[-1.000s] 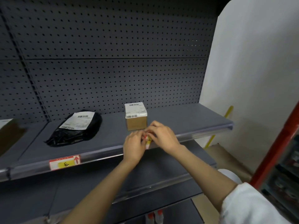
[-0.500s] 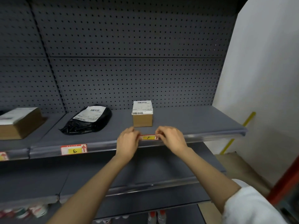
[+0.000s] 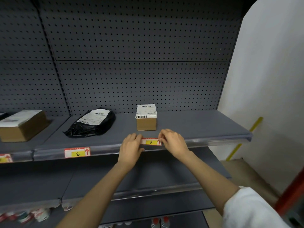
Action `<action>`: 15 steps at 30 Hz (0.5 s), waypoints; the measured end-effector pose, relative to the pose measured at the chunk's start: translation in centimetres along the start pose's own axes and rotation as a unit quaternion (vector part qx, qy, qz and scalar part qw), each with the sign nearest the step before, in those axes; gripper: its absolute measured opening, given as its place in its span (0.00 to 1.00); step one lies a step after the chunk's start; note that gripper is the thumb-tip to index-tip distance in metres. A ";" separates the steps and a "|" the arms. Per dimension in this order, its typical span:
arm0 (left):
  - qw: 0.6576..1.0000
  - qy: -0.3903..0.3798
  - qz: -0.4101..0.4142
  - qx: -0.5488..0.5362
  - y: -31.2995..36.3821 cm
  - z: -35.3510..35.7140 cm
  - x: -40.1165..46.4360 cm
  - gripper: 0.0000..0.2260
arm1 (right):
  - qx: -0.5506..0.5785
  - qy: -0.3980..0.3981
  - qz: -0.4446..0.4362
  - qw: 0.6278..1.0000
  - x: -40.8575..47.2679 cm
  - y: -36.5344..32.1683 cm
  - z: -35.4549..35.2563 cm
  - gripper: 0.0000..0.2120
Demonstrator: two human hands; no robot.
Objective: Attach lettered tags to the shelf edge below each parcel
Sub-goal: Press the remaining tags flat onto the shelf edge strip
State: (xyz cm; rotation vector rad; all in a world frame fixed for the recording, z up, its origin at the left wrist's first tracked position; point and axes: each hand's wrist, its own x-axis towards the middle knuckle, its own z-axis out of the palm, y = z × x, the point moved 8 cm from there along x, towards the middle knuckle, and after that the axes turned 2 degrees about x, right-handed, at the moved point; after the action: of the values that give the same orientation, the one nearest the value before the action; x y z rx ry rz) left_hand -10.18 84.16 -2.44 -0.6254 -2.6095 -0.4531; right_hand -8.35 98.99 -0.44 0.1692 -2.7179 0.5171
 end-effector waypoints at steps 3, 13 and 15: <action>1.000 0.001 0.002 0.017 -0.1 0.6 -0.1 0.19 | 0.001 0.005 -0.002 1.000 0.0 0.1 -0.1 0.01; 1.000 0.029 -0.004 0.006 -0.6 1.0 -0.8 0.11 | 0.058 0.064 0.021 0.996 0.0 1.3 -0.9 0.02; 0.999 0.033 -0.002 -0.005 -0.6 0.9 -0.9 0.10 | 0.085 0.071 0.037 0.993 -0.1 1.8 -1.0 0.02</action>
State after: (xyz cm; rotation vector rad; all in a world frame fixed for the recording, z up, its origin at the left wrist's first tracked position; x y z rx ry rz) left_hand -10.06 83.69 -3.76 -0.5969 -2.5477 -0.4795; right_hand -8.25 101.06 -0.19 0.0724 -2.5489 0.7538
